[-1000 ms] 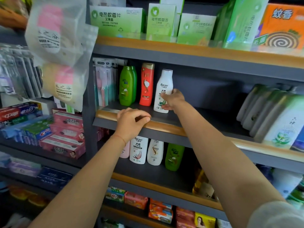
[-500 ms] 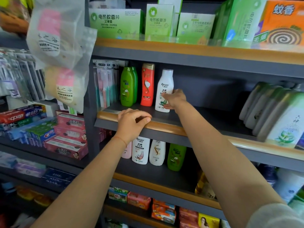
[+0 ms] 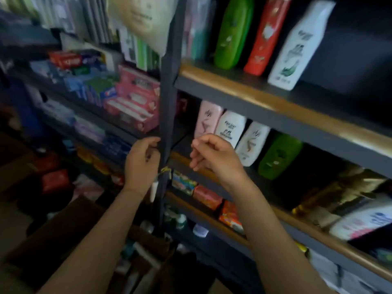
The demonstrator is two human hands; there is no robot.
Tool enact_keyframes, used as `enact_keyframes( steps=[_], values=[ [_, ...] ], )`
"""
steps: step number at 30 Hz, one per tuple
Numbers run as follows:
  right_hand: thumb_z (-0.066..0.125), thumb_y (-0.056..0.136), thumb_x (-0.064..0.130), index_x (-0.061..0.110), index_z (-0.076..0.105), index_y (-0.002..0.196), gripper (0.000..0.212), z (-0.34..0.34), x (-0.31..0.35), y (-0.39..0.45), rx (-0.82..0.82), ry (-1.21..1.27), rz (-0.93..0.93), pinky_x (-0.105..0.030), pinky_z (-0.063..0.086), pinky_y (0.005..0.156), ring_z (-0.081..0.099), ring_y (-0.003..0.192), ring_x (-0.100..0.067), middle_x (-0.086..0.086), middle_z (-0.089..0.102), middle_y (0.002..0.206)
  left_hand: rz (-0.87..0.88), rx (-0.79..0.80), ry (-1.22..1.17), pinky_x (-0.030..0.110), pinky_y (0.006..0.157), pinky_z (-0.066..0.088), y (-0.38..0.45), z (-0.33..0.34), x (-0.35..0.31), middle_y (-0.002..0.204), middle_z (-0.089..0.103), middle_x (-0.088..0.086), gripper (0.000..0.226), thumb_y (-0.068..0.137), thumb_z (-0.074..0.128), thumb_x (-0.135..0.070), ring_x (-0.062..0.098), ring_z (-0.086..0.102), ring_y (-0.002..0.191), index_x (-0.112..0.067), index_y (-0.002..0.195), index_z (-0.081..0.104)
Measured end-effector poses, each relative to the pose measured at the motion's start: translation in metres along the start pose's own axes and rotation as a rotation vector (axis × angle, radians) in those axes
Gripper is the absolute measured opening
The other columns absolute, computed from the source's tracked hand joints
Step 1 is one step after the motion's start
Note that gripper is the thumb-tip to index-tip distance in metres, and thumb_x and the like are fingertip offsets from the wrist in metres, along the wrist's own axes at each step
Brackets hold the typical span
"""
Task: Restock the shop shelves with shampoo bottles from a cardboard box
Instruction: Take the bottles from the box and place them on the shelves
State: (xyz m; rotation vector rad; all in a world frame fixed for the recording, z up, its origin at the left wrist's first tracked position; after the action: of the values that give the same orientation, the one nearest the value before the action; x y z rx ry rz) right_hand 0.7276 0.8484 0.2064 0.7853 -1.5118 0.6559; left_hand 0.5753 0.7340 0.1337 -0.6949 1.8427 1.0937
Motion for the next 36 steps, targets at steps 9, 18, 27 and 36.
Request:
enact_keyframes(
  steps=[9, 18, 27, 36],
  values=[
    [0.058, 0.099, 0.018, 0.01, 0.059, 0.096, 0.009, 0.206, -0.338, -0.05, 0.485, -0.204, 0.808, -0.028, 0.057, 0.059, 0.063, 0.06, -0.015, -0.007, 0.063, 0.076, -0.877, 0.269, 0.802, 0.048, 0.084, 0.049, -0.262, -0.149, 0.29, 0.1, 0.065, 0.021, 0.026, 0.079, 0.06, -0.024, 0.042, 0.063, 0.093, -0.006, 0.096, 0.07],
    [0.06, 0.093, 0.018, 0.008, 0.055, 0.097, 0.012, 0.3, -0.539, -0.128, 0.596, -0.595, 1.062, -0.04, 0.05, 0.069, 0.059, 0.078, -0.028, -0.014, 0.056, 0.088, -0.855, 0.437, 1.152, 0.065, 0.115, -0.008, -0.367, -0.178, 0.343, 0.164, 0.02, 0.012, 0.073, 0.092, 0.05, -0.057, 0.036, 0.006, 0.152, -0.025, 0.155, 0.03],
    [0.056, 0.098, 0.025, 0.025, 0.038, 0.15, 0.055, 0.307, -0.609, -0.134, 0.507, -0.631, 1.041, -0.032, 0.039, 0.102, 0.047, 0.131, -0.029, -0.008, 0.044, 0.15, -0.901, 0.347, 1.12, 0.078, 0.109, -0.002, -0.368, -0.15, 0.403, 0.167, -0.009, 0.009, 0.073, 0.091, 0.039, -0.064, 0.051, -0.012, 0.147, -0.036, 0.156, 0.023],
    [0.06, 0.095, 0.021, 0.025, 0.06, 0.1, 0.007, 0.315, -0.615, -0.123, 0.3, -0.618, 1.027, -0.028, 0.044, 0.079, 0.058, 0.098, -0.022, -0.008, 0.064, 0.117, -0.865, 0.323, 1.132, 0.079, 0.108, 0.001, -0.371, -0.15, 0.406, 0.167, -0.001, 0.012, 0.063, 0.09, 0.045, -0.057, 0.054, -0.006, 0.147, -0.031, 0.148, 0.041]
  ],
)
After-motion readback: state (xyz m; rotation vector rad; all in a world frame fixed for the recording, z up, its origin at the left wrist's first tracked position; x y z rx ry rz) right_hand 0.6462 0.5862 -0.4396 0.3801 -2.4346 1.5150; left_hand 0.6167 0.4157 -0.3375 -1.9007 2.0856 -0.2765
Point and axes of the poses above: each hand's wrist, its own y-axis towards the middle knuckle, its own z-axis out of the palm, x = y × z, the point moved 4 cm from there along y, towards the middle knuckle
